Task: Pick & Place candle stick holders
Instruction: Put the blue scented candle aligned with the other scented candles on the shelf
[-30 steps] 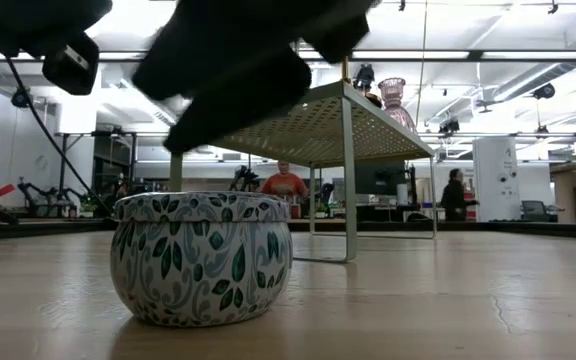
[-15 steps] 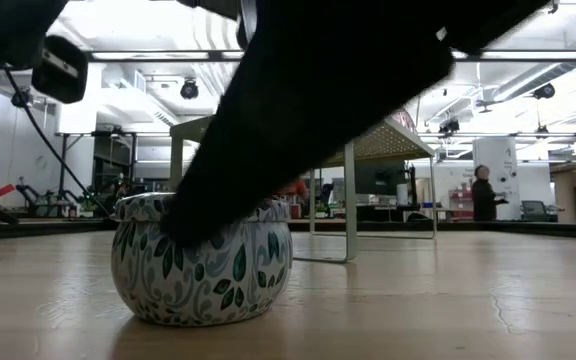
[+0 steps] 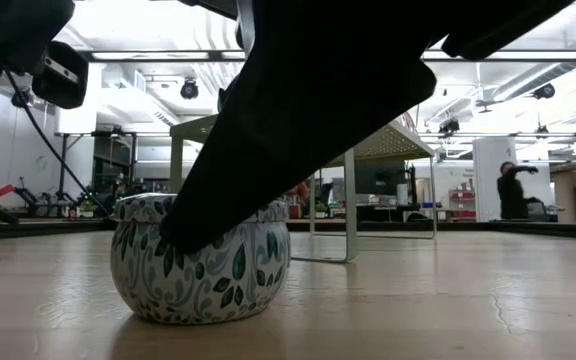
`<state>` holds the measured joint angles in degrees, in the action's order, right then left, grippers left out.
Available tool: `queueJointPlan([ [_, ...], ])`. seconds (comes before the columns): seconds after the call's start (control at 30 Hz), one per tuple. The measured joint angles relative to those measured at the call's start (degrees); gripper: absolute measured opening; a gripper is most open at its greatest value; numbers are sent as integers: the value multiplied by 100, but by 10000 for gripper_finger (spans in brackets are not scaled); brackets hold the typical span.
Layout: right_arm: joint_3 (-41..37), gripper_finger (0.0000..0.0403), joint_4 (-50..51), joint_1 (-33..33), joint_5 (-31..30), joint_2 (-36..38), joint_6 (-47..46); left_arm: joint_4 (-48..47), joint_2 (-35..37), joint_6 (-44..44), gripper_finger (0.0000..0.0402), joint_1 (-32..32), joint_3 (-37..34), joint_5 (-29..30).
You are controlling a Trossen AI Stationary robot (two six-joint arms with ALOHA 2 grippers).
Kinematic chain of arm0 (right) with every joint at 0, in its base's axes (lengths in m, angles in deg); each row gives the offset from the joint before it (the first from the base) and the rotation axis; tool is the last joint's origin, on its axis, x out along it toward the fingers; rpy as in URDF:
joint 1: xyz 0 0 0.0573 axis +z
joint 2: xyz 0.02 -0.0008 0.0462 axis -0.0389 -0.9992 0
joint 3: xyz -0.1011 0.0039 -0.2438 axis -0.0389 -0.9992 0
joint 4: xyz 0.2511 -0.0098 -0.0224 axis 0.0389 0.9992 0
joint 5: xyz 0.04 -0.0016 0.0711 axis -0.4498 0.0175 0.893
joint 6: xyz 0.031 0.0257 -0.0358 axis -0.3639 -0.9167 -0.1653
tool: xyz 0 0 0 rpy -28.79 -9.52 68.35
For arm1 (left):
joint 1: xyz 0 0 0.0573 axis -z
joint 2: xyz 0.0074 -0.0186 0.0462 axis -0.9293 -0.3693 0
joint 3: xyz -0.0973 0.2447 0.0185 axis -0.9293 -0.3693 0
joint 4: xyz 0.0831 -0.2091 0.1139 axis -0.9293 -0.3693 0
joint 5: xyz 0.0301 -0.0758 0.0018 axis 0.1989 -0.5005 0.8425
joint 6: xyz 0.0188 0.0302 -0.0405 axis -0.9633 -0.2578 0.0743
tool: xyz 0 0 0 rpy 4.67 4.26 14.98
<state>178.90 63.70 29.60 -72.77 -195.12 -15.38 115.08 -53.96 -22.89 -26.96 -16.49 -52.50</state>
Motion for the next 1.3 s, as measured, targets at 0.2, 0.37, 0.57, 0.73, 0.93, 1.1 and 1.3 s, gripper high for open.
queueJointPlan([
  [0.2,2,281,77,11,4,0,31,-205,0,6,10,0,0,6],
  [0.37,4,300,142,11,-15,4,-58,-276,0,9,10,0,0,8],
  [0.57,4,283,147,11,-15,20,-7,-274,0,17,10,0,0,8],
  [0.73,0,283,245,13,31,67,-4,-269,0,17,10,0,-1,7],
  [0.93,-7,286,336,21,53,179,-3,-258,0,17,10,0,-2,6],
  [1.1,-7,285,427,108,183,287,5,-266,0,17,10,0,-2,6],
  [1.3,-7,286,710,181,190,505,-6,-279,0,17,10,0,-2,6],
])
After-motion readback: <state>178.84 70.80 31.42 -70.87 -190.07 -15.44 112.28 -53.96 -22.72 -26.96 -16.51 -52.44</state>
